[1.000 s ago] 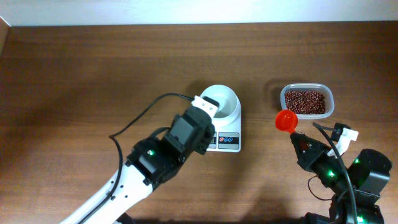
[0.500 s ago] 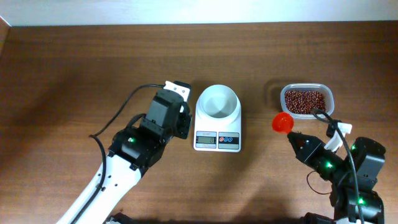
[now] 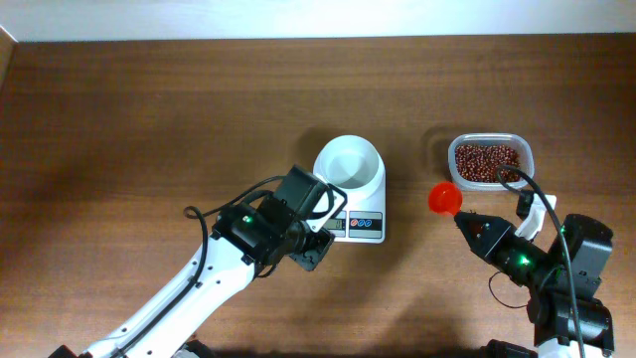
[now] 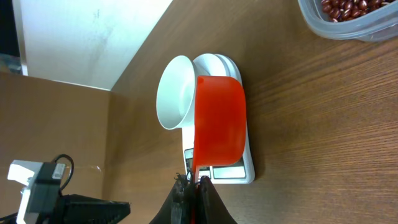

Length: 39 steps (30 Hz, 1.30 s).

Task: Scoop and weigh 50g on scale
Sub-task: 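Withdraw the left gripper back and left away from the scale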

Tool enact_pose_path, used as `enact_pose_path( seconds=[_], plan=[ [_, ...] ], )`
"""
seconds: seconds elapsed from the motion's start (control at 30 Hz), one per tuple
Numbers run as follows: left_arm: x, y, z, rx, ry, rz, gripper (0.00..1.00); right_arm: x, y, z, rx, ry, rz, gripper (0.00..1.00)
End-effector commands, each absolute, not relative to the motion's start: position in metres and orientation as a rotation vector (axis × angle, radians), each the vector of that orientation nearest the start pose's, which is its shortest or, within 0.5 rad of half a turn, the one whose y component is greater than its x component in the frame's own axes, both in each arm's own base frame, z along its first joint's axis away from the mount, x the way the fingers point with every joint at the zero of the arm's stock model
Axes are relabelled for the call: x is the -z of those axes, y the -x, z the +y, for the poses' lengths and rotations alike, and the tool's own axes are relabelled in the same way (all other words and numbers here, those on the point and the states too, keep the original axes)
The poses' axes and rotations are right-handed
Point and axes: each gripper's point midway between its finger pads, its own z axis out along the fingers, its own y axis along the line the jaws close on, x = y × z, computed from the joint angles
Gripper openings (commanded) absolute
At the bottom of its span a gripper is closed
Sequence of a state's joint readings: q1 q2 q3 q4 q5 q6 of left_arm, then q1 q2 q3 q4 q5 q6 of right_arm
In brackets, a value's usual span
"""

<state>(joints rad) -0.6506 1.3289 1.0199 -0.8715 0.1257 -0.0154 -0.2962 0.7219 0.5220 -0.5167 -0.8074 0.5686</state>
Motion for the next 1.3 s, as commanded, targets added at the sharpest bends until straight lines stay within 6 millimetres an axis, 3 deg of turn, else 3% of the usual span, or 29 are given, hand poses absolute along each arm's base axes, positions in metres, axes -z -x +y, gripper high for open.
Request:
enact_pose_path(
  seconds=[0.0, 0.13, 0.17, 0.2, 0.27, 0.5, 0.7, 0.83, 1.0, 1.27],
  plan=[
    [-0.122, -0.213, -0.192, 0.327, -1.044, 2.648, 0.00, -0.183, -0.248, 0.055, -1.067, -0.492, 2.143, 0.04],
    [-0.121, -0.211, -0.191, 0.334, -1.046, 2.658, 0.04, -0.183, -0.248, 0.055, -1.068, -0.493, 2.144, 0.04],
    [-0.122, -0.212, -0.191, 0.336, -1.045, 2.653, 0.22, -0.183, -0.248, 0.055, -1.067, -0.492, 2.144, 0.04],
    [-0.122, -0.213, -0.192, 0.337, -1.044, 2.649, 0.33, -0.183, -0.248, 0.055, -1.068, -0.493, 2.144, 0.04],
    [-0.123, -0.215, -0.194, 0.341, -1.041, 2.638, 0.99, -0.183, -0.248, 0.055, -1.067, -0.492, 2.143, 0.04],
    [-0.122, -0.219, -0.188, 0.278, -1.032, 2.636, 0.99, -0.183, -0.248, 0.055, -1.067, -0.492, 2.143, 0.04],
    [-0.124, -0.215, -0.180, 0.266, -1.281, 2.531, 0.99, -0.183, -0.248, 0.055, -1.067, -0.492, 2.144, 0.04],
    [-0.143, -0.225, -0.160, 0.246, -1.189, 2.532, 0.99, -0.183, -0.248, 0.055, -1.067, -0.492, 2.143, 0.04],
    [-0.177, -0.231, -0.157, 0.215, -1.235, 2.362, 0.99, -0.183, -0.248, 0.055, -1.066, -0.492, 2.143, 0.04],
    [-0.184, -0.226, -0.157, 0.228, -1.252, 2.326, 0.99, -0.183, -0.248, 0.055, -1.067, -0.492, 2.144, 0.04]
  ],
)
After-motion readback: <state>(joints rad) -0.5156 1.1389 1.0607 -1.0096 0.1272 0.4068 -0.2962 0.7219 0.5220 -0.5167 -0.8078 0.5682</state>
